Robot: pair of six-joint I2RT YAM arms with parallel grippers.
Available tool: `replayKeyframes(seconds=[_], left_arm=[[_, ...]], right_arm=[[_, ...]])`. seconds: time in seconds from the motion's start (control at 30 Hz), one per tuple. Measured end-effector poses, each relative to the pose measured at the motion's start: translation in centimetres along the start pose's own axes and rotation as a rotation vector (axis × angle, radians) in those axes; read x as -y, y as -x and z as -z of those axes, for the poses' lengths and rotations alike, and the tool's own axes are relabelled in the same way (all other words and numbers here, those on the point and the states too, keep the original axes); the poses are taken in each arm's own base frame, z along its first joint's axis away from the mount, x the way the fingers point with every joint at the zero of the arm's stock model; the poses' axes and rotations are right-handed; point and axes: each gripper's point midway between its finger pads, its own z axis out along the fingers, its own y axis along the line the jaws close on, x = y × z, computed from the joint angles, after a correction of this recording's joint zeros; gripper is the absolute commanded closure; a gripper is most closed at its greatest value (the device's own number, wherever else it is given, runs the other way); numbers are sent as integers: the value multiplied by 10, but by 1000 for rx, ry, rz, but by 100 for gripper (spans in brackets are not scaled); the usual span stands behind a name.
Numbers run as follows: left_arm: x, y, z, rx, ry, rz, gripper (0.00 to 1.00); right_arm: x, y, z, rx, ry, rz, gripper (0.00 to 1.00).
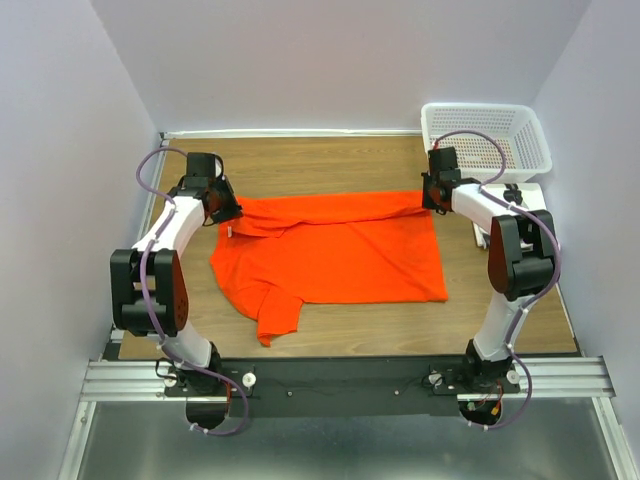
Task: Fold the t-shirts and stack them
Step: Fold the tshirt
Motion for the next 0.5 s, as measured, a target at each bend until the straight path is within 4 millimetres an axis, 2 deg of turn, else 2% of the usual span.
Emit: replayKeyframes(seconds=[0.23, 0.5], left_arm=[[5, 14, -8, 13, -6, 2, 100], [10, 36, 0, 62, -19, 4, 100]], right_arm=[[-3, -9, 0, -29, 13, -27, 99], [-5, -14, 4, -55, 23, -43, 99]])
